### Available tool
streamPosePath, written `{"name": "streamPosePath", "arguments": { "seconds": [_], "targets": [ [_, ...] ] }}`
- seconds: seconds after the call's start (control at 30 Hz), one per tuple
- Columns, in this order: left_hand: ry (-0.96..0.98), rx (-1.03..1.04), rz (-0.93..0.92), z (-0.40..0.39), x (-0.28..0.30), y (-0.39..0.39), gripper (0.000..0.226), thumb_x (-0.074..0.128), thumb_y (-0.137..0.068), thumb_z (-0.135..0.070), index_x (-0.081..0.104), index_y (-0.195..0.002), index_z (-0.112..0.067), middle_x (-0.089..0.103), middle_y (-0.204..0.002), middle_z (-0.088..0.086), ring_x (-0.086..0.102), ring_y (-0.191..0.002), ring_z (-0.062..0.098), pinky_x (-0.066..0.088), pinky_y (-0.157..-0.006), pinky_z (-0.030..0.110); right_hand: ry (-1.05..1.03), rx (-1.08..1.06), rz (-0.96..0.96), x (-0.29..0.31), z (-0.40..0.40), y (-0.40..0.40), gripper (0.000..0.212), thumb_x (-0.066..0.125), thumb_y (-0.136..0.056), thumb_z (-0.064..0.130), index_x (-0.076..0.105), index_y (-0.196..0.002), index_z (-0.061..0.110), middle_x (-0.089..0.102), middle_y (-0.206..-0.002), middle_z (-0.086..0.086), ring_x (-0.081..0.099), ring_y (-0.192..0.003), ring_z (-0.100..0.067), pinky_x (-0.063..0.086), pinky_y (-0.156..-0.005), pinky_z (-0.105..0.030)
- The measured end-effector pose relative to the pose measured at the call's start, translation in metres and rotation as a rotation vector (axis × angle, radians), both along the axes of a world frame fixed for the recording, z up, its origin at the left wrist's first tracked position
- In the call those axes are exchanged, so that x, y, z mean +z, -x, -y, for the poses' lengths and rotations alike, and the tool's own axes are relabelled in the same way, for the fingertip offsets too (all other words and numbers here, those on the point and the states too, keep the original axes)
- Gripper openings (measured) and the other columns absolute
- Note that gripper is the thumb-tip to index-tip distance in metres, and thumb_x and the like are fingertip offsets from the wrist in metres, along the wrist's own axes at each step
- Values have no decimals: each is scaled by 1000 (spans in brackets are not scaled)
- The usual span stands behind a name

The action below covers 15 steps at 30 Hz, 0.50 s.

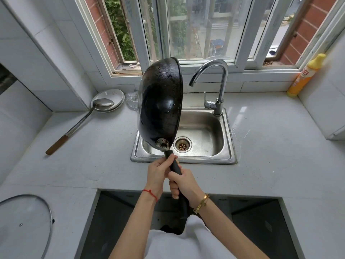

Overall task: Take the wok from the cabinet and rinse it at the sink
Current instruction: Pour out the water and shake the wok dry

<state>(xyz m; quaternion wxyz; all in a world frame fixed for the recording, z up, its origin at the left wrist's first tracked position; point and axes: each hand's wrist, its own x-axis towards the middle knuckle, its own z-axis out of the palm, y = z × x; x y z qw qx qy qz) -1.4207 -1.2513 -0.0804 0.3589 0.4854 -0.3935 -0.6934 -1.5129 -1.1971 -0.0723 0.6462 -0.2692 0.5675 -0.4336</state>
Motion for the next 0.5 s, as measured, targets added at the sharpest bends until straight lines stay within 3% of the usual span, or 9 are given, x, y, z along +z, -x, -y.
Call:
{"name": "streamPosePath", "arguments": {
  "seconds": [0.5],
  "targets": [
    [-19,17,-26,-1,-5,-3,32,61,-92,-27,70,-103,2,67,-85,15,64,-79,23,52,-71,28,-34,-14,-7,0,1,-5,17,52,-91,6,48,-75,10,43,-50,0,41,-37,-11,39,-37,-21]
  ]
}}
